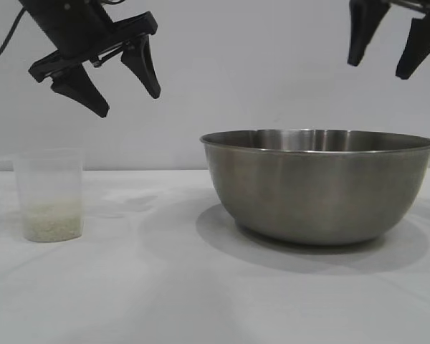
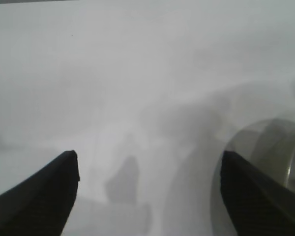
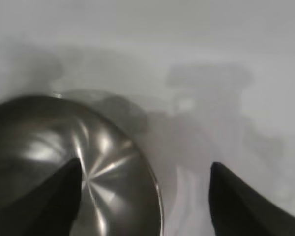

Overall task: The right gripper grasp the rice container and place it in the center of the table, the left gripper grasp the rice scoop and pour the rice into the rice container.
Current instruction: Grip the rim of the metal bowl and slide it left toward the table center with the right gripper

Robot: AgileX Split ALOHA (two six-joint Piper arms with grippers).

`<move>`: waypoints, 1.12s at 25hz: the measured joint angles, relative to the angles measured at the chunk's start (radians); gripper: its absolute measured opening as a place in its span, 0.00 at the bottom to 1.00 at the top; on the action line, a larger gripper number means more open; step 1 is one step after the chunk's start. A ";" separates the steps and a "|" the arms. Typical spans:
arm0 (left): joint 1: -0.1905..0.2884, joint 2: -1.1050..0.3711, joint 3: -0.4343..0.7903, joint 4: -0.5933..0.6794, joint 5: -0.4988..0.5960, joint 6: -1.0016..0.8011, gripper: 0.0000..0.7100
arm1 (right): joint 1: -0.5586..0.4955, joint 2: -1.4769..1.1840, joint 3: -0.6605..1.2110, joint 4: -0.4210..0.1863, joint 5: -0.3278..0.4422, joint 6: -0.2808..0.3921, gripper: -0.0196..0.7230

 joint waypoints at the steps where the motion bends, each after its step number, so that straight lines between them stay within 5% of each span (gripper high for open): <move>1: 0.000 0.000 0.000 0.000 0.000 0.000 0.74 | 0.000 0.000 0.008 -0.001 0.000 0.005 0.49; 20: 0.000 0.000 0.000 0.000 0.001 0.000 0.74 | 0.026 0.123 0.197 0.003 -0.063 0.006 0.49; 25: 0.000 0.000 0.000 0.000 0.001 0.000 0.74 | 0.026 0.132 0.197 0.007 -0.098 0.006 0.13; 28: 0.000 0.000 0.000 0.000 0.001 0.002 0.74 | 0.035 0.132 0.197 0.006 -0.098 0.006 0.03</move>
